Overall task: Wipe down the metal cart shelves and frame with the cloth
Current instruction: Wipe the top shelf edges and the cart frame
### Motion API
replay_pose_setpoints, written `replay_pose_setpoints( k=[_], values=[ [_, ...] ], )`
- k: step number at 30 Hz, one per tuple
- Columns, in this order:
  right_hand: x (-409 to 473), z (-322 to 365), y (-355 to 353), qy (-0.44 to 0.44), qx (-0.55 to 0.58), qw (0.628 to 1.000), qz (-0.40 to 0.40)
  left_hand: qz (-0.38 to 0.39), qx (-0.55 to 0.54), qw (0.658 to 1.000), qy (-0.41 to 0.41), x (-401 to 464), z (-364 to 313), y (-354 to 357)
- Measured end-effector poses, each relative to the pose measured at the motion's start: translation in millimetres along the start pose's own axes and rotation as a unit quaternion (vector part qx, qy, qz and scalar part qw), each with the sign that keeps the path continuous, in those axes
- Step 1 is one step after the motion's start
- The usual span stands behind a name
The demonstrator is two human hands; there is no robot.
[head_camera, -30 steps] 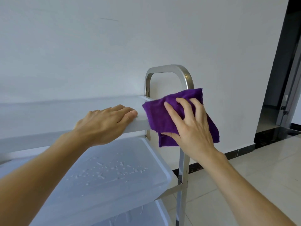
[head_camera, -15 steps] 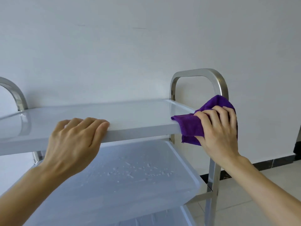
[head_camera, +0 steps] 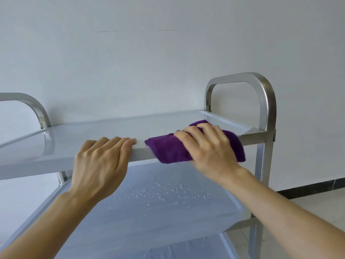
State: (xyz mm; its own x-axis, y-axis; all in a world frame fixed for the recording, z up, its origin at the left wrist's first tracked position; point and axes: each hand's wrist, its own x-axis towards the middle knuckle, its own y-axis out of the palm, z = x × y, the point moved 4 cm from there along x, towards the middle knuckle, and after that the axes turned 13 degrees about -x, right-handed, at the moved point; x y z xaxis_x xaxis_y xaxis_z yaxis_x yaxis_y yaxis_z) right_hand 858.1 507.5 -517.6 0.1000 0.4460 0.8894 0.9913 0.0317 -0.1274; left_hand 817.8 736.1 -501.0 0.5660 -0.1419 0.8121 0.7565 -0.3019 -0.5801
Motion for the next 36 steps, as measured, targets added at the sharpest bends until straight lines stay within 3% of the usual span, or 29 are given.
replay_pose_setpoints(
  k=[5, 11, 17, 21, 27, 36],
  values=[
    [-26.3, -52.9, 5.0, 0.039, 0.025, 0.998, 0.035, -0.025, -0.014, 1.000, -0.003, -2.2, 2.1, 0.7],
    [-17.9, -29.2, 4.5, 0.094, 0.026, 0.994, 0.040, 0.004, -0.008, 1.000, -0.029, -0.7, 3.8, 2.8],
    [14.6, 32.0, -2.1, 0.055, 0.030, 0.997, 0.050, -0.014, -0.131, 0.991, 0.028, -3.1, -1.2, -4.7],
    [19.8, 45.7, -2.3, 0.051, 0.036, 0.996, 0.070, 0.004, -0.128, 0.988, 0.089, -6.4, -9.7, -1.2],
    [14.6, 18.7, -8.1, -0.014, 0.090, 0.994, 0.066, 0.021, -0.104, 0.992, 0.073, -3.7, -8.2, -0.3],
    [0.2, -27.5, -2.5, -0.045, 0.139, 0.975, 0.166, 0.054, -0.120, 0.990, 0.040, -1.9, -7.1, -0.5]
  ],
)
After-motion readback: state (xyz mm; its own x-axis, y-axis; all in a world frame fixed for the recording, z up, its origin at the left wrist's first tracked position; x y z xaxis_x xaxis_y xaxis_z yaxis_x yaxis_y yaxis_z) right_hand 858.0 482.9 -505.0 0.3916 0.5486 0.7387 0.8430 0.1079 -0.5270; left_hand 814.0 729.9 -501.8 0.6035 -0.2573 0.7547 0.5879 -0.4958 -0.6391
